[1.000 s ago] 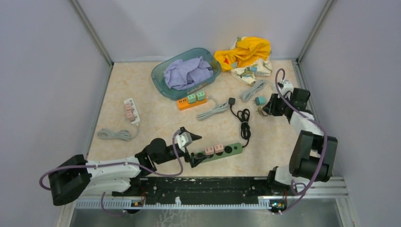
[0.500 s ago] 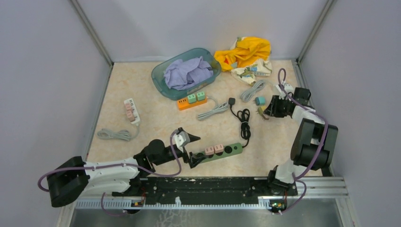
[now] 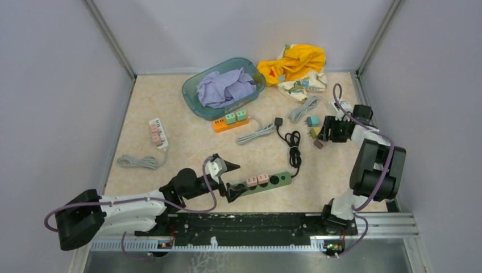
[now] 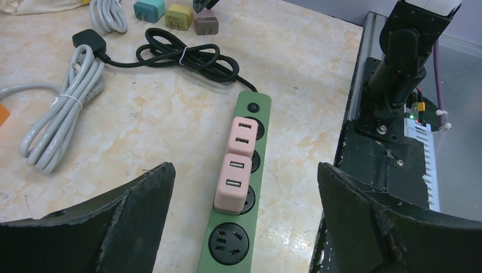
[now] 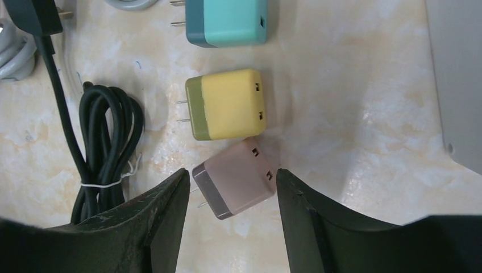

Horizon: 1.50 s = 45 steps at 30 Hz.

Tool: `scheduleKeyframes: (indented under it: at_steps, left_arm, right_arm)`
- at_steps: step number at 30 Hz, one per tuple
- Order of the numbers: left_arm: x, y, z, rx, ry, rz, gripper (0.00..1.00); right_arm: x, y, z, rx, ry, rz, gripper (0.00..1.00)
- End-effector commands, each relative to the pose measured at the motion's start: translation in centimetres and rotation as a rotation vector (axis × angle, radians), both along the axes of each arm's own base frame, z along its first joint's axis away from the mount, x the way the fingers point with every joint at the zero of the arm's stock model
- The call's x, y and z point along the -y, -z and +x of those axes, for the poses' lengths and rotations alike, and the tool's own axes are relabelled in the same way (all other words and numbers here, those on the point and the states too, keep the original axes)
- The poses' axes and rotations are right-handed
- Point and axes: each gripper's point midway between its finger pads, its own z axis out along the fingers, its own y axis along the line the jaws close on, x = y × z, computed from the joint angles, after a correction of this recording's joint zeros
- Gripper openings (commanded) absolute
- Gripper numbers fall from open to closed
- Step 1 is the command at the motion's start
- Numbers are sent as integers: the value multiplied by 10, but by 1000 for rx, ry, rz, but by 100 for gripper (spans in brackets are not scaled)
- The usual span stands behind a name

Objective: Pull the plug off the socket
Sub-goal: Place the plug at the center of the board, then remove the plug from the socket.

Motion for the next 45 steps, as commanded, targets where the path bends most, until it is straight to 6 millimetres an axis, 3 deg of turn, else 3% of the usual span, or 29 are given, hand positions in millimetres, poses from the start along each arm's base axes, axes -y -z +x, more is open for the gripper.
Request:
scheduleKeyframes:
  at_steps: [1,4,7,15,17,22,28,35,45]
  left_arm:
    - [-2,-6,0,1,0,-36,100]
    - [-1,-4,-1,-4,7,-30,100]
    - [1,0,-2,-15,18,-22,100]
    - [4,-4,-8,-52,45,-70,100]
    - [4,-5,-7,-59,41,-75,100]
    - [8,-8,-3,-78,33,-76,100]
    - [13,-28,-4,-64,51,-130,100]
    - [15,-31,-3,-46,56,-142,100]
    - [11,-30,-2,-17,40,-186,100]
  right_arm:
    - [25,-37,17,124,22,-139,58]
    - [24,-54,16,188,-12,-172,58]
    - [9,-74,13,267,-92,-149,58]
    - [-53,-127,-15,500,-395,32,58]
    - [-71,-147,-28,591,-484,90,58]
    - [-112,-167,-62,755,-705,145,58]
    - [-158,-170,-99,843,-959,183,61]
    - [-201,-158,-130,822,-1157,251,64]
    - [-223,-141,-151,789,-1288,256,67]
